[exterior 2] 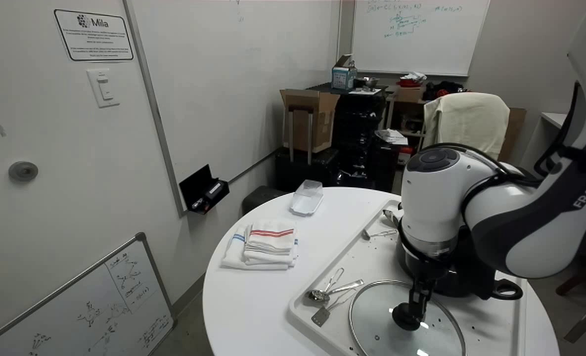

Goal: Put the glass lid on the black pot

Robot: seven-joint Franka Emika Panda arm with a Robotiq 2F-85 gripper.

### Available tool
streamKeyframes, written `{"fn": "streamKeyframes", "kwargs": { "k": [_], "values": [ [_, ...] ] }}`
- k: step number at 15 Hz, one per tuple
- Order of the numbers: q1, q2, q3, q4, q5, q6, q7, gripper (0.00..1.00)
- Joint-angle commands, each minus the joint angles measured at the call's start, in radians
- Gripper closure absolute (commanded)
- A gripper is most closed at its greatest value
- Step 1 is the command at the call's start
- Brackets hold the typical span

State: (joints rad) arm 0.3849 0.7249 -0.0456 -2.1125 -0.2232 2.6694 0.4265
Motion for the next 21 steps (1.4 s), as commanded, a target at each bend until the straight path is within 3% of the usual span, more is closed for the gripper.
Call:
{"fn": "streamKeyframes", "kwargs": {
  "k": [1,8,17,18,19,21],
  "values": [
    [0.019,0.082,-0.017,0.088,0.022,0.018,0.003,0.00],
    [0.014,0.149,-0.006,0.163,0.060,0.013,-0.004,0.00],
    [0.022,0.155,0.000,0.162,0.083,0.012,-0.008,0.00],
    [0.023,0.154,0.000,0.161,0.086,0.010,-0.007,0.25],
    [0.023,0.153,0.001,0.160,0.089,0.010,-0.007,0.26],
    [0.020,0.151,0.005,0.156,0.094,0.008,-0.010,0.40]
  ]
}}
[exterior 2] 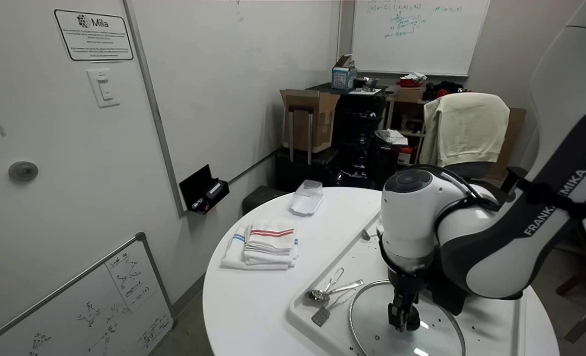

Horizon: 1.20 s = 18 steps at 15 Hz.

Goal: Put the glass lid on the black pot

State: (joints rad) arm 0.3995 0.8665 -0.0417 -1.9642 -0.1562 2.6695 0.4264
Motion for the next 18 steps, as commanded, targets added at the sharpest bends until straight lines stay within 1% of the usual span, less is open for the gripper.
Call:
{"fn": "streamKeyframes", "kwargs": {
  "k": [1,2,3,4,5,8,10,18],
  "values": [
    [0.006,0.009,0.003,0.006,0.030,0.008,-0.009,0.47],
    [0.005,0.008,0.004,0.005,0.033,0.008,-0.010,0.55],
    [0.004,0.006,0.004,0.004,0.035,0.008,-0.010,0.62],
    [0.005,0.005,0.003,0.004,0.036,0.008,-0.010,0.72],
    [0.006,0.001,0.002,0.001,0.036,0.009,-0.010,0.75],
    [0.006,-0.017,0.002,-0.017,0.033,0.012,-0.013,0.75],
    [0.016,-0.050,-0.005,-0.049,0.025,0.013,-0.010,0.75],
    [0.044,-0.217,-0.006,-0.196,0.004,-0.011,-0.011,0.75]
  ]
}}
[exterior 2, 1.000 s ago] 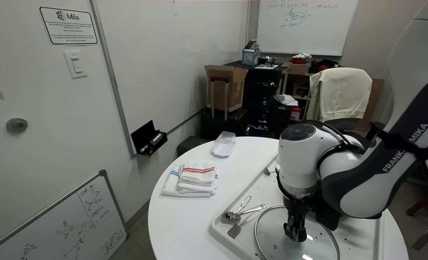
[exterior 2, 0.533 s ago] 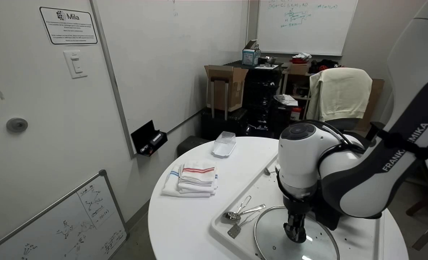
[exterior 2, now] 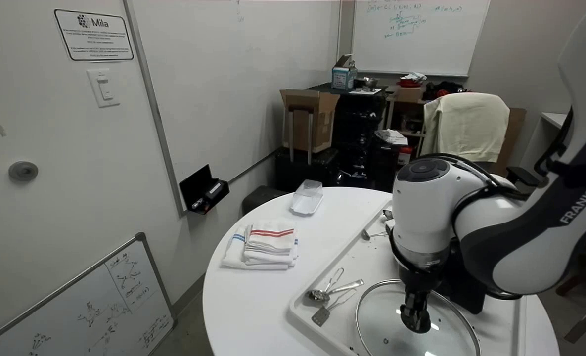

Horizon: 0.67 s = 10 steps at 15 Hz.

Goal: Put the glass lid on the black pot

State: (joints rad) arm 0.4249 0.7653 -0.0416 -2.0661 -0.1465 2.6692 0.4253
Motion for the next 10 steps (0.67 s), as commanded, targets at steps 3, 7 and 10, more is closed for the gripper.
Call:
{"fn": "streamKeyframes", "kwargs": {
  "k": [3,7,10],
  "values": [
    [0.020,-0.188,0.000,-0.145,-0.012,-0.020,-0.014,0.75],
    [0.023,-0.273,-0.003,-0.195,-0.033,-0.046,-0.003,0.75],
    [0.017,-0.325,-0.004,-0.222,-0.050,-0.070,0.007,0.75]
  ]
}}
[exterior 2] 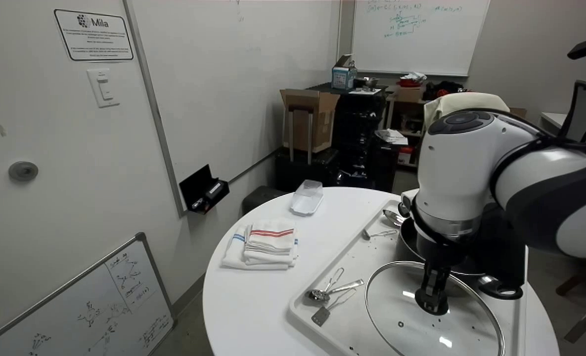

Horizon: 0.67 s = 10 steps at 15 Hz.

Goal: Put the glass lid on the black pot

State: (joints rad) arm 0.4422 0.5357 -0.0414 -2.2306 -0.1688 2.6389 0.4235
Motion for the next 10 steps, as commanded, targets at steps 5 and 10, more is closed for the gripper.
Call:
{"fn": "streamKeyframes", "kwargs": {
  "k": [5,10],
  "values": [
    [-0.035,-0.157,-0.011,-0.093,-0.048,-0.082,0.020,0.75],
    [-0.104,-0.185,-0.024,-0.128,-0.045,-0.086,0.015,0.75]
  ]
}}
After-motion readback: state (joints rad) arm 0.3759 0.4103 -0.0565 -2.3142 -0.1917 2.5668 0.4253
